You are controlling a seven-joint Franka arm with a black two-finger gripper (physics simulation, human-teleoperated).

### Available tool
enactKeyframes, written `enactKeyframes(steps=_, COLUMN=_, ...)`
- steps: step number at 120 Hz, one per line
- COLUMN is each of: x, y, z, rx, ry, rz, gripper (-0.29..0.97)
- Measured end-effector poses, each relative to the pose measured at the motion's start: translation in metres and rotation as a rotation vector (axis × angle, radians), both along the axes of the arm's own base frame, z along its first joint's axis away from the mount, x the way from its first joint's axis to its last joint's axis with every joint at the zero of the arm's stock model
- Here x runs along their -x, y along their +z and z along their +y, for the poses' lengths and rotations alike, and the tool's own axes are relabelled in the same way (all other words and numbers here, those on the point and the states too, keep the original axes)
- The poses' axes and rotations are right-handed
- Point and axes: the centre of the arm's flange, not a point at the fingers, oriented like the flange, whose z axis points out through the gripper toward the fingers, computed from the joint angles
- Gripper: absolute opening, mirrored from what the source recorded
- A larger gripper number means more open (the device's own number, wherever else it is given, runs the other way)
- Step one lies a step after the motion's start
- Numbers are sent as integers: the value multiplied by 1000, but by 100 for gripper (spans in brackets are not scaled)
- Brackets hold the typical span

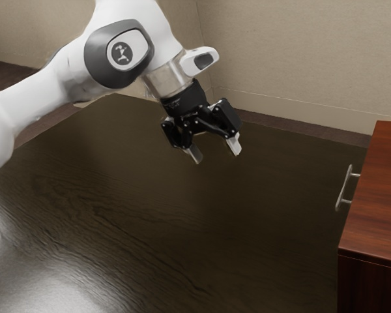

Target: Pull the drawer handle with one arm to open the drawer

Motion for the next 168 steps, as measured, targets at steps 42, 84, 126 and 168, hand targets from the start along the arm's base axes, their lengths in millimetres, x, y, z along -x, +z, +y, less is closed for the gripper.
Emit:
enactKeyframes(steps=42, x=-87, y=-70, z=-43, rx=311, ry=107, rz=-85, gripper=68)
enactKeyframes(steps=84, x=-91, y=-98, z=-85, rx=195, ry=45, rz=-85, gripper=68)
enactKeyframes(steps=126, x=-106, y=-102, z=-115, rx=157, ry=0, rz=-118, gripper=68)
enactKeyframes(steps=168, x=-122, y=-105, z=-128, rx=173, ry=1, rz=-145, gripper=68)
